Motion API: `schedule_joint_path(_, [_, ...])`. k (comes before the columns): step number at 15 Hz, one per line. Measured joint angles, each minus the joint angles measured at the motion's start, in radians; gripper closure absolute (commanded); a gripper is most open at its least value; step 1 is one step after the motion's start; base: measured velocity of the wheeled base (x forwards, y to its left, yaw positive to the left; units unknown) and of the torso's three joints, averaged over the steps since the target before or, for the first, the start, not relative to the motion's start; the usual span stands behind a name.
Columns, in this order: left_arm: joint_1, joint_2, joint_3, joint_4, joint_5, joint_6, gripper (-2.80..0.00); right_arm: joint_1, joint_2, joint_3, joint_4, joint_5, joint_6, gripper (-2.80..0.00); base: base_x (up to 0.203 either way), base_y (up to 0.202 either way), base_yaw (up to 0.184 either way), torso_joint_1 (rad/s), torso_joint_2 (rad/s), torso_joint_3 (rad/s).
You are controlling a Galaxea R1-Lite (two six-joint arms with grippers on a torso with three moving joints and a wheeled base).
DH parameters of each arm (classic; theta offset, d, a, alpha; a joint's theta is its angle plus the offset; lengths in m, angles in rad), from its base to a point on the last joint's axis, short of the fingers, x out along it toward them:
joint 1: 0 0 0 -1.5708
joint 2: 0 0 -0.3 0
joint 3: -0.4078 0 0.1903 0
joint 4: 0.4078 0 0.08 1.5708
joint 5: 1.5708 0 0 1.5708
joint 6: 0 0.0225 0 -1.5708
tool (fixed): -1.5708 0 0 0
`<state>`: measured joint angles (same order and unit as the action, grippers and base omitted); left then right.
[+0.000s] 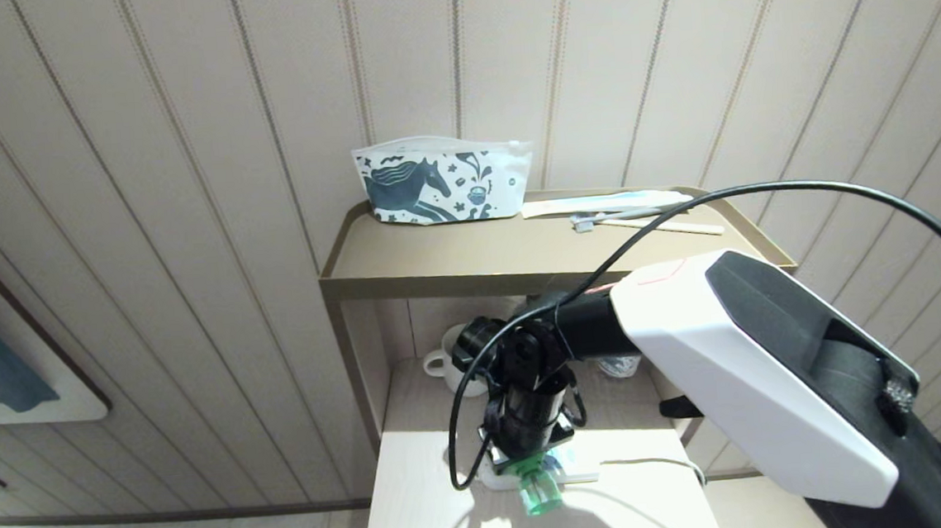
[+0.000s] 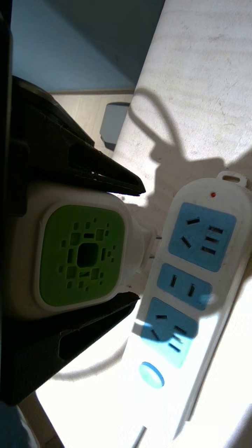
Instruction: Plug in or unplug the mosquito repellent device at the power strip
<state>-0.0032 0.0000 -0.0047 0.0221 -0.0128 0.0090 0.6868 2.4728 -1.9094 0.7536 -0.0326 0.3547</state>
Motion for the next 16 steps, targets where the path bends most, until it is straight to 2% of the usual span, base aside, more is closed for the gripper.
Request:
schedule_joint_path(6, [0.000,0.000,0.000,0.000,0.000,0.000,0.00,0.002,0.005,0.007,-0.064,-0.001,-0.021,0.00,0.000,0.000,0.000,0.000,0.00,0.000])
schedule_joint_path(16, [0.000,0.000,0.000,0.000,0.000,0.000,0.00,0.001,0.017,0.000,-0.093,-0.019,-0.059,0.00,0.000,0.000,0.000,0.000,0.00,0.000])
